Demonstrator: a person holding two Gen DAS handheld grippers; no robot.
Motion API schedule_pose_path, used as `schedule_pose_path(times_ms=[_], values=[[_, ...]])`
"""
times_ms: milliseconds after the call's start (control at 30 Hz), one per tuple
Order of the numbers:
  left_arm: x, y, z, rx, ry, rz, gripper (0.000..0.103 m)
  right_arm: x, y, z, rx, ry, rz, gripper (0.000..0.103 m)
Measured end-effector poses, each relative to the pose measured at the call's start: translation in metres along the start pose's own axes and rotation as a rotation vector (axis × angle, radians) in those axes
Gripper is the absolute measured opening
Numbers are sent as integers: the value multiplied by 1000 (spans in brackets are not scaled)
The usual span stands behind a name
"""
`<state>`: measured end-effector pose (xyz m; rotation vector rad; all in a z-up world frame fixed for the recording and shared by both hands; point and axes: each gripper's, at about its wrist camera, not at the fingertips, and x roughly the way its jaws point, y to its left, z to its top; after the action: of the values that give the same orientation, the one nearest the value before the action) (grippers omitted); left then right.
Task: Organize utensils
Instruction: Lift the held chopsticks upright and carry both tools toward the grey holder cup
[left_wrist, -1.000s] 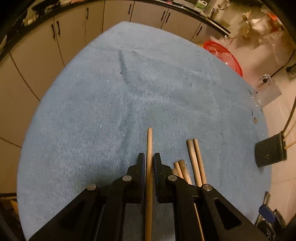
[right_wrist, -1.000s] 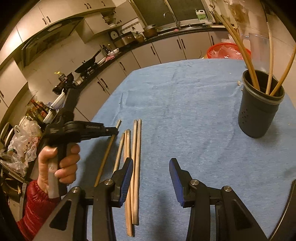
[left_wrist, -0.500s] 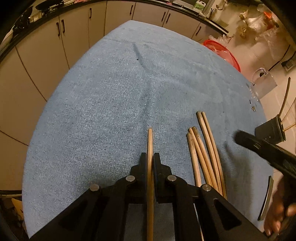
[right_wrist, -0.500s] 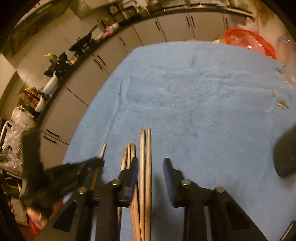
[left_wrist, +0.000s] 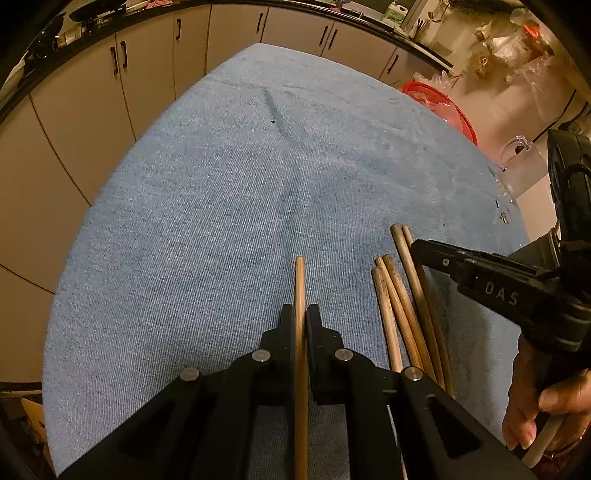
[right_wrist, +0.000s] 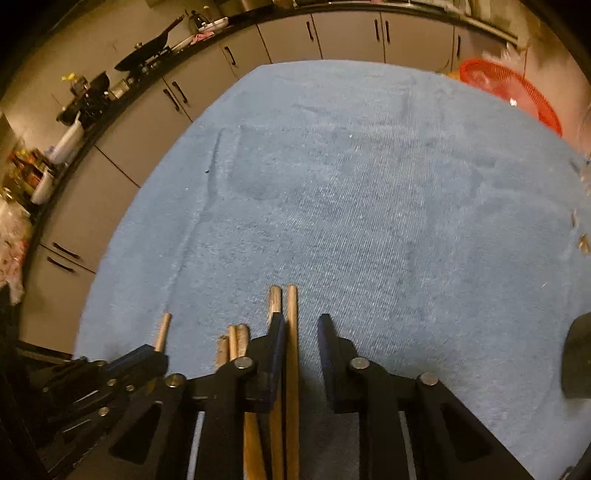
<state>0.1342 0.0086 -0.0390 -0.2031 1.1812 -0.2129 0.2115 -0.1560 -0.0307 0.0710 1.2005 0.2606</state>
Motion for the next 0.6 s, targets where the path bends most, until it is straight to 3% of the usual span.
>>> schedule_pose_path(times_ms=[67, 333, 500, 600], values=[[0, -2, 1, 2, 2, 4, 8, 1, 0, -1, -11, 11, -27, 9], [12, -16, 20, 1, -11, 33, 7, 3, 13, -7, -75, 0, -77, 8], [7, -13, 21, -16, -31, -18, 6, -20, -11, -21, 31, -66, 23, 6], [-16, -16, 18, -4, -93, -51, 6, -57, -20, -36, 65, -172, 89, 6]])
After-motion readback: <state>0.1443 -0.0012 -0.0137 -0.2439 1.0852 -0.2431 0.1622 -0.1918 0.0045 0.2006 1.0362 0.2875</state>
